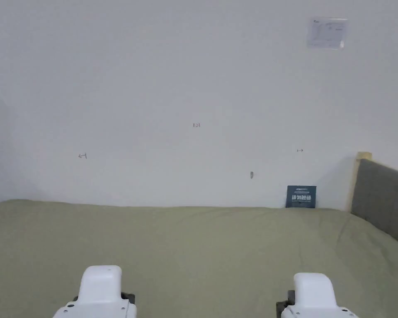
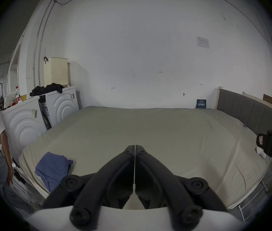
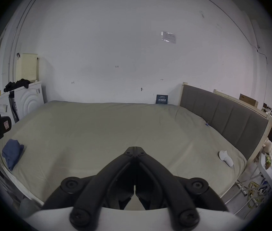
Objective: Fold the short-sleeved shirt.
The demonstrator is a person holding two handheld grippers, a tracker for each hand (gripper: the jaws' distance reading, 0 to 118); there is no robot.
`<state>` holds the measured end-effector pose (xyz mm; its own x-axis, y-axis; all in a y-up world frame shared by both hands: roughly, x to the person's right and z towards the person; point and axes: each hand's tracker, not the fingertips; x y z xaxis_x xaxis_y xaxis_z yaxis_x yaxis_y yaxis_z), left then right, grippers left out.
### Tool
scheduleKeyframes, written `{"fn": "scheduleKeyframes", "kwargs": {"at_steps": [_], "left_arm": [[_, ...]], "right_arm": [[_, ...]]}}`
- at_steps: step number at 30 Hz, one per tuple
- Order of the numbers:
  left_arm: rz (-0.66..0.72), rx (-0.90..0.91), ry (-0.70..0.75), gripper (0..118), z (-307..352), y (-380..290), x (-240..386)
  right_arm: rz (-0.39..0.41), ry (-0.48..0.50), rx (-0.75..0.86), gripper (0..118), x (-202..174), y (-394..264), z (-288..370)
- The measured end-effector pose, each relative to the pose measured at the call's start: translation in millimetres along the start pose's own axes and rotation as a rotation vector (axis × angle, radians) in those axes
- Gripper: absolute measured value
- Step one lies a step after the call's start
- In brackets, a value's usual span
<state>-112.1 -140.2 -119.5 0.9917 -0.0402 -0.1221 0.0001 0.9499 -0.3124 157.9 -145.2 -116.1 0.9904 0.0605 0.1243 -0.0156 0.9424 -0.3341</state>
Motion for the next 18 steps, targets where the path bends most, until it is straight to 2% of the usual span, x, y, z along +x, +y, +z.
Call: {"fn": "scheduleKeyframes", "kwargs": {"at_steps": [13,18], "left_arm": [[-0.060,0.056,-0.036,0,16.9,6.5,9.0],[-0.038,0.054,-0.043,0,17.7,4.4,7.3]], "right_arm": [[-0.013,-0.038,0.037,2,2.9,8.2,11.3],[-0.022,-0.031,0.035,2,2.2,6.8,12.2]]}}
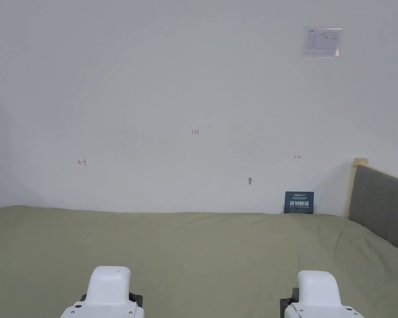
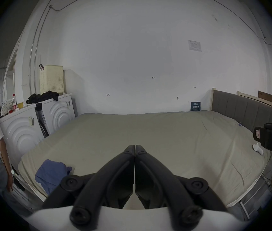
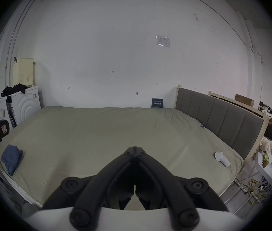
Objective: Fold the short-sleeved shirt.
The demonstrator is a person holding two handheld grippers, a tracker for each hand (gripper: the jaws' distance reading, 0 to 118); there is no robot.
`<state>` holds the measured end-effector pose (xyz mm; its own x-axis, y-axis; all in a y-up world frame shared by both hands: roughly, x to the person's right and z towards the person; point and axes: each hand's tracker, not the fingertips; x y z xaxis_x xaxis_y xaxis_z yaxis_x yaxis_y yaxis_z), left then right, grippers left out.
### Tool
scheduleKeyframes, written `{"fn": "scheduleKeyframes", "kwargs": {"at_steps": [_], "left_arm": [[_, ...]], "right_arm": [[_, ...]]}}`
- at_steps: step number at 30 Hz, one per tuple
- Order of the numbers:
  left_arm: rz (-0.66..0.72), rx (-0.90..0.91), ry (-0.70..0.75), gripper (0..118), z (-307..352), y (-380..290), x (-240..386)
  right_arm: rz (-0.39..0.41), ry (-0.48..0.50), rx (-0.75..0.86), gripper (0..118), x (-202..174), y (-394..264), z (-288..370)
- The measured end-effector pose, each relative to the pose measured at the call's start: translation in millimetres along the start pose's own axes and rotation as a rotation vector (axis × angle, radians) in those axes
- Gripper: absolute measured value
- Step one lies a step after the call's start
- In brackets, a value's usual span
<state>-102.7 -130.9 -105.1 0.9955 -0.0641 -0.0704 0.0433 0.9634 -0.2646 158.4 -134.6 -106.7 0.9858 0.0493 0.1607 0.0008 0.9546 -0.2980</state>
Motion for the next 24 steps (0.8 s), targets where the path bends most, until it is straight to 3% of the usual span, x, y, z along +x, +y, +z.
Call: {"fn": "scheduleKeyframes", "kwargs": {"at_steps": [24], "left_arm": [[-0.028,0.007,0.008,0,-1.3,0.3,-4.6]], "right_arm": [[0.007,0.003,-0.001,1,-1.7,1.3,-5.2]]}}
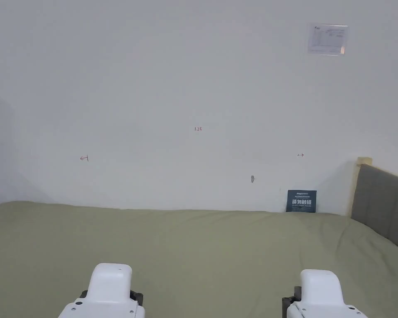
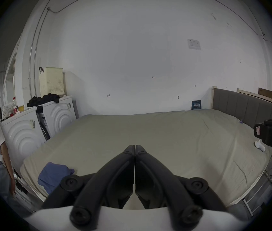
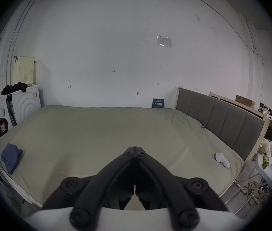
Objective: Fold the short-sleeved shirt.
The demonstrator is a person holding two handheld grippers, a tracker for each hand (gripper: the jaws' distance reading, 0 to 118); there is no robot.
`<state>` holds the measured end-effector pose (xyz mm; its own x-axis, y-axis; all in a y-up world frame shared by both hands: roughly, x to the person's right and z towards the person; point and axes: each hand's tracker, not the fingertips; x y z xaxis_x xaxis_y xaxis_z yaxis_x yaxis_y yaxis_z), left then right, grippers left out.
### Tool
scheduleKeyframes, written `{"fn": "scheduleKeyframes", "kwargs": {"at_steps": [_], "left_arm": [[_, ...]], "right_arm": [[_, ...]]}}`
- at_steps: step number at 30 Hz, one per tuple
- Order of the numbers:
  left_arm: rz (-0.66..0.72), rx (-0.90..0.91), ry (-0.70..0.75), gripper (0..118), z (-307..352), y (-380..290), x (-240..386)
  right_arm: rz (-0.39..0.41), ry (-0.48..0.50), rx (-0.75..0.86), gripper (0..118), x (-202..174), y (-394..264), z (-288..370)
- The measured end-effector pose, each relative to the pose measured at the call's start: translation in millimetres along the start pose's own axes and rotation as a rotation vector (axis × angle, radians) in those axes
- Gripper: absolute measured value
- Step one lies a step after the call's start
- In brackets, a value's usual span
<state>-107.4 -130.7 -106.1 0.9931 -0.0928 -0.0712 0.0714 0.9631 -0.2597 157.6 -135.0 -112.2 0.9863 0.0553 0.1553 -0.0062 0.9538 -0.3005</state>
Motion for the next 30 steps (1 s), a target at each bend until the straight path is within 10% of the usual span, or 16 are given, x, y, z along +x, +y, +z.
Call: {"fn": "scheduleKeyframes", "kwargs": {"at_steps": [7,8,11,12,14,18,22,30], "left_arm": [[0.029,0.010,-0.023,13,-0.3,8.8,-8.6],[0.032,0.009,-0.034,40,-0.5,11.6,-9.7],[0.048,0.014,-0.063,69,-1.9,18.3,-11.5],[0.058,0.005,-0.068,94,-5.1,20.7,-11.9],[0.083,-0.006,-0.075,117,-9.3,23.5,-13.3],[0.089,0.000,0.004,117,-15.6,30.3,-14.3],[0.075,-0.021,-0.033,117,-19.3,38.1,-22.1],[0.120,-0.018,-0.029,117,-18.9,46.9,-24.8]], "right_arm": [[-0.007,-0.008,0.009,7,1.2,7.0,0.2],[-0.010,-0.002,0.011,37,2.1,9.0,0.3],[-0.032,0.040,-0.003,78,3.4,16.4,-0.6],[-0.047,0.063,-0.035,114,3.4,19.0,-3.7],[-0.057,0.063,0.001,116,-1.3,21.6,0.2],[-0.122,0.183,0.029,118,6.1,24.7,-4.0],[-0.058,-0.002,0.028,118,-4.6,42.7,-2.3],[0.023,-0.063,0.034,118,-18.9,59.8,6.1]]}}
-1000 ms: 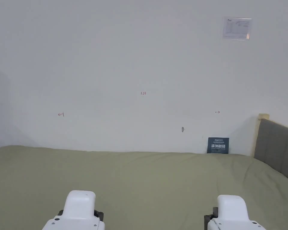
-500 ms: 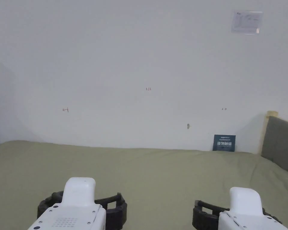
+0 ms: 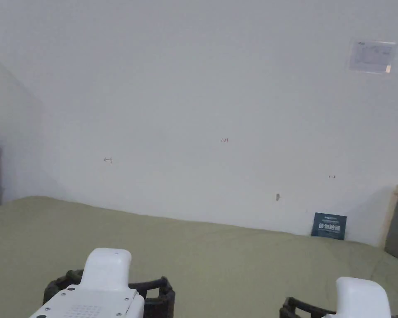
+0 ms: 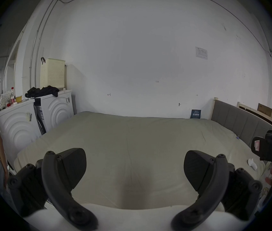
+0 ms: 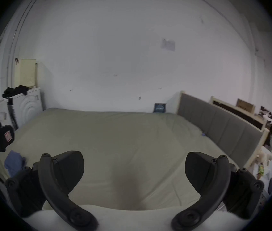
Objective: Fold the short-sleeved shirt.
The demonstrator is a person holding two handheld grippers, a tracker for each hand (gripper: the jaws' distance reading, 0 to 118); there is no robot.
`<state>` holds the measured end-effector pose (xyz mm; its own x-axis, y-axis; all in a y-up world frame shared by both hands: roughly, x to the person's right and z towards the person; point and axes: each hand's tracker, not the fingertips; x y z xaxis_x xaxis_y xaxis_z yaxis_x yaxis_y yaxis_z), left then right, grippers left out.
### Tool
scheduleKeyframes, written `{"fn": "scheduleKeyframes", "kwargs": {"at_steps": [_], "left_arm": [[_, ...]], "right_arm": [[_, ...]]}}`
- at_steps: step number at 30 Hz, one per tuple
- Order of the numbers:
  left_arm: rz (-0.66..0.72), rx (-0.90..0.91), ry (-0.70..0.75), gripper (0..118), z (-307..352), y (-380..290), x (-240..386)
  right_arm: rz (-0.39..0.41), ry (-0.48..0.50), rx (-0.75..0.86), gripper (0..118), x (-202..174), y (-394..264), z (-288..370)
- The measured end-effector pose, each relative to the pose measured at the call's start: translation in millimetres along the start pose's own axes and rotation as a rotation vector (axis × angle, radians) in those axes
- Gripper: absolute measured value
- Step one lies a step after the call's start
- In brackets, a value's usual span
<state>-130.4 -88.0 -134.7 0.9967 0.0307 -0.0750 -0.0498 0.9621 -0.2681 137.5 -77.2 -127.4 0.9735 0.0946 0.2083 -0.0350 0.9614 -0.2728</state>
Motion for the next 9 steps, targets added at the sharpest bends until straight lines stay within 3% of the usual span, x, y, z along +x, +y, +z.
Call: {"fn": "scheduleKeyframes", "kwargs": {"at_steps": [1,4,5,7,9], "left_arm": [[0.005,-0.006,-0.004,117,0.4,-0.2,0.3],[0.011,-0.020,-0.022,117,1.4,-2.3,0.0],[0.011,-0.021,-0.031,117,2.7,-3.9,-0.9],[0.016,-0.018,-0.034,117,4.1,-5.5,-1.6],[0.028,-0.020,-0.032,117,3.7,-5.8,-2.6]], "right_arm": [[0.002,-0.043,-0.014,118,-3.3,0.8,0.6],[0.035,0.051,0.059,118,-1.9,-2.8,9.3],[0.000,0.035,0.126,118,-1.2,-4.1,15.2],[-0.026,-0.021,0.099,118,0.9,-1.1,14.8],[-0.012,0.030,0.084,118,8.2,0.0,15.2]]}}
